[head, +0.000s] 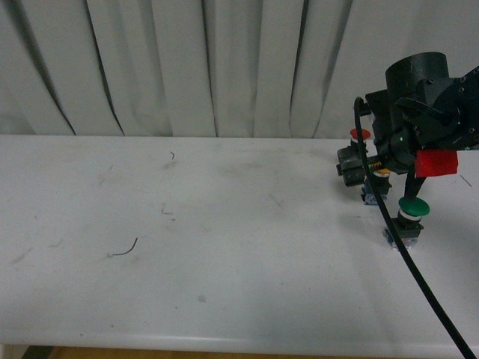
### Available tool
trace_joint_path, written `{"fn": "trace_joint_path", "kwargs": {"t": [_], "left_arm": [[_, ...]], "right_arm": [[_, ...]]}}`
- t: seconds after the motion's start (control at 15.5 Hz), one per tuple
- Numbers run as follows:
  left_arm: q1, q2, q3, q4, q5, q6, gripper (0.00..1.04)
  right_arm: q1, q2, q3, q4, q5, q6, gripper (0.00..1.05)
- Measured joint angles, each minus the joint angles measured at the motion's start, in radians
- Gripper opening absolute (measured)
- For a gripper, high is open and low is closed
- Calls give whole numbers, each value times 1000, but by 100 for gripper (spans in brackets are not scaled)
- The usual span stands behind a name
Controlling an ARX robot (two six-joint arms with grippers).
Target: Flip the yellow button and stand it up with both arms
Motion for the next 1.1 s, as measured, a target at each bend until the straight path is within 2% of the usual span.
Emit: {"fn": "trace_joint_path", "kwargs": {"t": [0.13, 0.32, 0.52, 0.58, 0.65, 0.71, 0.84, 0.9, 1.03, 1.1], "left_arm": [[0, 0, 0, 0, 0, 0, 98], [0, 0, 0, 0, 0, 0, 98], [0, 0, 0, 0, 0, 0, 98], [0, 0, 0, 0, 0, 0, 98], [0, 0, 0, 0, 0, 0, 98], [0, 0, 0, 0, 0, 0, 98], [0, 0, 0, 0, 0, 0, 98], [0, 0, 0, 0, 1, 0, 98], [0, 0, 0, 0, 0, 0, 98], [0, 0, 0, 0, 0, 0, 98]], "right_arm": [[-7, -55, -64, 55, -48, 3, 98], [-17, -304, -276, 252, -124, 11, 98], [-3, -668, -605, 485, -232, 45, 98], [10, -771, -702, 517, -260, 56, 98], [40, -923, -854, 577, -238, 83, 94], [52, -1028, -948, 577, -157, 93, 85], [70, -1381, -1243, 488, -32, 106, 57], [78, -1525, -1354, 467, -32, 107, 44], [45, -1633, -1429, 468, -66, 107, 26], [18, -1676, -1461, 467, -89, 107, 11]]}}
